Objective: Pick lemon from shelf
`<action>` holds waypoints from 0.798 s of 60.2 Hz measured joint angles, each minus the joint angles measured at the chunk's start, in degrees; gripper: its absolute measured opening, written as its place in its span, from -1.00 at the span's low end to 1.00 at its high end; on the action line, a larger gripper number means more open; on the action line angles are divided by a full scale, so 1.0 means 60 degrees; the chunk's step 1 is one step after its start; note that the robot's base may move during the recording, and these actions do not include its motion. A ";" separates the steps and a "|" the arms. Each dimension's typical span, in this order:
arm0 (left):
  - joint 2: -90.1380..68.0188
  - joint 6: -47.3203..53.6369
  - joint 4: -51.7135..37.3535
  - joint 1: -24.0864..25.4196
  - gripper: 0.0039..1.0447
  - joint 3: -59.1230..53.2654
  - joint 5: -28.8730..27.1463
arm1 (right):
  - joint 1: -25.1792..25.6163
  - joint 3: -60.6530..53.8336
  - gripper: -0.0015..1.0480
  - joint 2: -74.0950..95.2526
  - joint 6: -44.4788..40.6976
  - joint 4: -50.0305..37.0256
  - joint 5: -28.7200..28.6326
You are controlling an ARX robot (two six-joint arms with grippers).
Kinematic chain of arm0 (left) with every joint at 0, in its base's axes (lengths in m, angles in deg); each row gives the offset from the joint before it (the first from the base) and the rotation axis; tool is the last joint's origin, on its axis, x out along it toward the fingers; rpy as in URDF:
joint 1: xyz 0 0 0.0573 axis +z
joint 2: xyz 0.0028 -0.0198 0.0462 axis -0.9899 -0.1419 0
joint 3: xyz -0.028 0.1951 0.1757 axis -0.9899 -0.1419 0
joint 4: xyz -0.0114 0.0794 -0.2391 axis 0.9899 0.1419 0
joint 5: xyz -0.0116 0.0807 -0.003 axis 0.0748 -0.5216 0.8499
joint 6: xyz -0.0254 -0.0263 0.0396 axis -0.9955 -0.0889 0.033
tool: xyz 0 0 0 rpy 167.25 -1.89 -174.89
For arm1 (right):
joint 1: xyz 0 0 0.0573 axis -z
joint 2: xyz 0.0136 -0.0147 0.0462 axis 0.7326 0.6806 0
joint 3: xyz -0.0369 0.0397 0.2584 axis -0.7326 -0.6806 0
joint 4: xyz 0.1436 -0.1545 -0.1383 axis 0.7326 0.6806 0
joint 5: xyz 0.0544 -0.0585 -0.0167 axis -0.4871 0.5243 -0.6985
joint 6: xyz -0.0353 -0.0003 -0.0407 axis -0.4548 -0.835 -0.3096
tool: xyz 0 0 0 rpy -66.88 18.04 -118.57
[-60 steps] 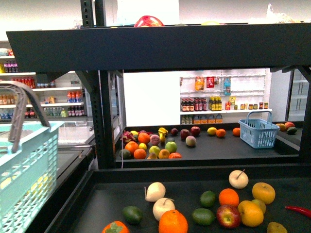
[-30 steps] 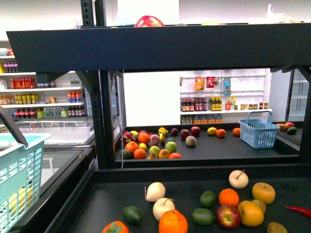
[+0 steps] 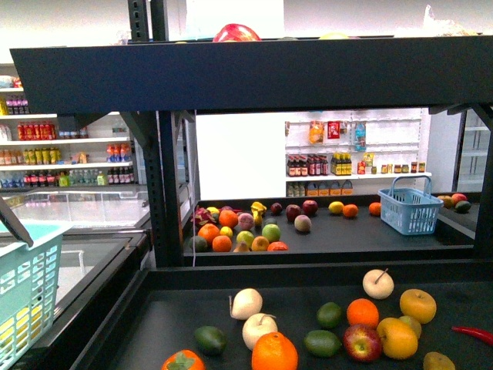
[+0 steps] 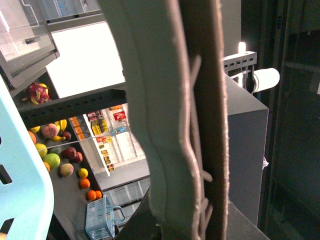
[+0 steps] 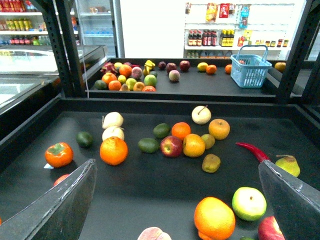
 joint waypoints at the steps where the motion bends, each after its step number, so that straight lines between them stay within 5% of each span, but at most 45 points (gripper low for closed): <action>1: -0.0036 -0.0015 -0.0069 0.0015 -0.85 0.0000 0.0011 | 0.0000 0.0000 0.86 0.0000 0.0000 0.0000 0.0000; 34: -0.0430 -0.0444 -0.0459 0.0124 -0.85 -0.0310 -0.0120 | 0.0000 0.0000 0.86 0.0000 0.0000 0.0000 0.0000; 48: -0.0470 -0.0073 -0.0474 0.0244 -0.07 -0.0616 0.0058 | 0.0000 0.0000 0.86 0.0000 0.0000 0.0000 0.0000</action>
